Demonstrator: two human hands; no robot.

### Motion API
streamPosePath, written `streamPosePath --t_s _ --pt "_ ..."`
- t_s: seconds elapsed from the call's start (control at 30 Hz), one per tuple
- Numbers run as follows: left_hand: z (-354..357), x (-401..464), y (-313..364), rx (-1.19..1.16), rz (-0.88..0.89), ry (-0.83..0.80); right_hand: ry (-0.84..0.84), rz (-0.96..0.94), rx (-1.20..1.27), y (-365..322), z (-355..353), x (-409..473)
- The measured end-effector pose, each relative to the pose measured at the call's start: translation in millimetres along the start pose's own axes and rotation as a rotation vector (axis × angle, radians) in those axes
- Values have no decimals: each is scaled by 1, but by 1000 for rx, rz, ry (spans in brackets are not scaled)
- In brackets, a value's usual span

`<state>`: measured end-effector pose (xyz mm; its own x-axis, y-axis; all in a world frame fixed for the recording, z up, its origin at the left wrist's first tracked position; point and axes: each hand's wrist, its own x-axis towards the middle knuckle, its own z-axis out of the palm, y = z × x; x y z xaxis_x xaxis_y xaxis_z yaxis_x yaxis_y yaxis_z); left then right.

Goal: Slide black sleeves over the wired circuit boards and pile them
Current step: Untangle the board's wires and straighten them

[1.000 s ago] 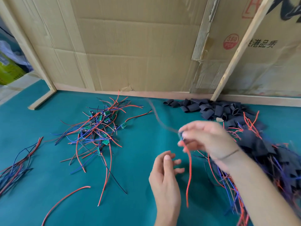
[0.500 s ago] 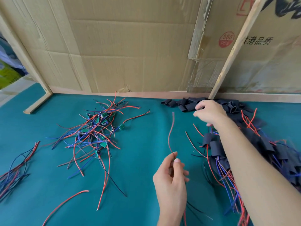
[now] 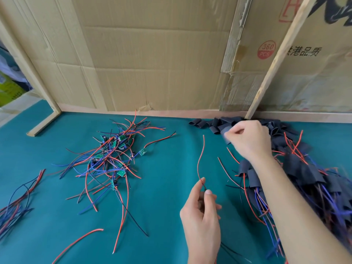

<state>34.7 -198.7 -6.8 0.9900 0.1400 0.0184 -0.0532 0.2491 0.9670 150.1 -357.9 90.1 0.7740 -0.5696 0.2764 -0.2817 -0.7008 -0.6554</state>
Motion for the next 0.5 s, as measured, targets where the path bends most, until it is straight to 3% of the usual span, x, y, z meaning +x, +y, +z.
streamPosePath --t_s 0.07,0.2,0.5 --pt "0 0 0 21 5 5 -108 -57 223 -3 -8 -43" --pt "-2 1 2 33 23 4 -434 3 578 5 -15 -105" --pt "-3 -1 5 109 27 -80 -561 -8 781 24 -19 -139"
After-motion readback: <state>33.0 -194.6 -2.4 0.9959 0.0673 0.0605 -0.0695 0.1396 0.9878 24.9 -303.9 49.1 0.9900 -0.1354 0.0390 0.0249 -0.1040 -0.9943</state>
